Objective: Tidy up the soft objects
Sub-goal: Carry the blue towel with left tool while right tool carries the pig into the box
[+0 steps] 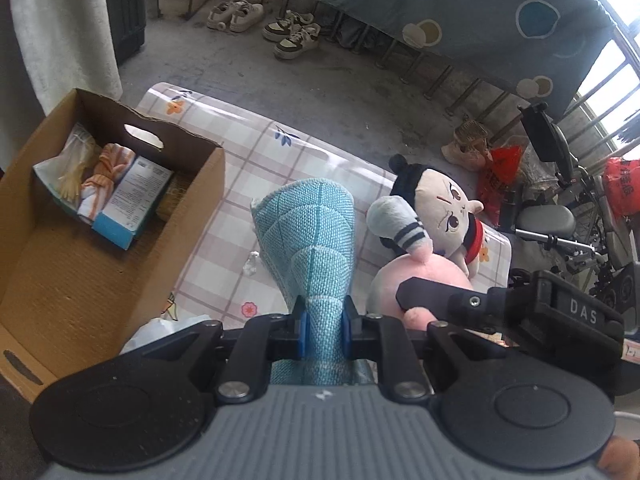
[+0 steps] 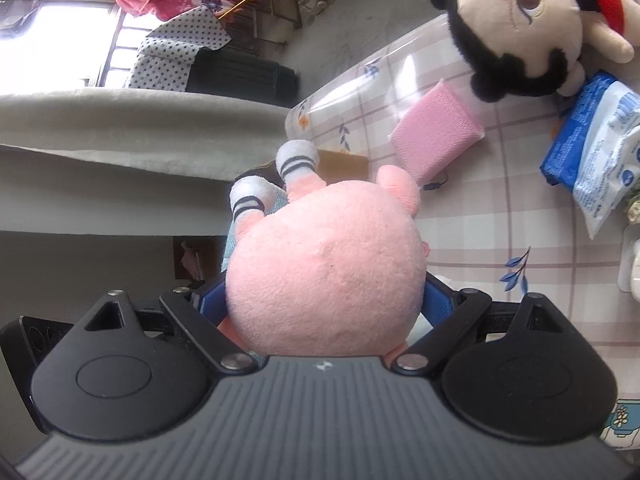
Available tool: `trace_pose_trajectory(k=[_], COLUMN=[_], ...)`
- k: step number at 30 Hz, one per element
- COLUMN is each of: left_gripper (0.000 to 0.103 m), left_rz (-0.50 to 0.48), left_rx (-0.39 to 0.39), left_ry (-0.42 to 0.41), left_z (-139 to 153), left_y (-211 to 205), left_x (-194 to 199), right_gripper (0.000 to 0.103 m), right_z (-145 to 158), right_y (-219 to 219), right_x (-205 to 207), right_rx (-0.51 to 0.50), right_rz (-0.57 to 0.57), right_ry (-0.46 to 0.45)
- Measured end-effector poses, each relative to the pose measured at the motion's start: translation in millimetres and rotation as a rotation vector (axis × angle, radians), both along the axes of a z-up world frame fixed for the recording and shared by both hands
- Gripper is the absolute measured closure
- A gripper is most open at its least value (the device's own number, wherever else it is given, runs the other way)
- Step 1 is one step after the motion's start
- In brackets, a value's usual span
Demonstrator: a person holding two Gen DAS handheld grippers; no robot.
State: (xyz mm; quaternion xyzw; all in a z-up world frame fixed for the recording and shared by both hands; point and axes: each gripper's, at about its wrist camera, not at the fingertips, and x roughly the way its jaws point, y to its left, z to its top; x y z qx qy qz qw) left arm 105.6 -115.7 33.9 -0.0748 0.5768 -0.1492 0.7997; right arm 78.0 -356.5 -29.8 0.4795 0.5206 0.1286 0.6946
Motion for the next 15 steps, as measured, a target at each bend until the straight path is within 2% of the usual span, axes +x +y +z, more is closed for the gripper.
trace_pose_trajectory(k=[7, 15], left_gripper=[0.087, 0.087], left_rz=[0.062, 0.093], left_rx=[0.052, 0.038], left_ry=[-0.036, -0.035], left_z=[27.2, 21.5], left_y=[46.4, 123.9], left_x=[-8.7, 13.2], right_gripper=[0.011, 0.011], right_z=[16.2, 18.6], right_y=[53.9, 138.5], right_x=[10.2, 37.9], right_rx=[0.044, 0.003], right_rz=[0.074, 0.1], right_ry=[-0.033, -0.019])
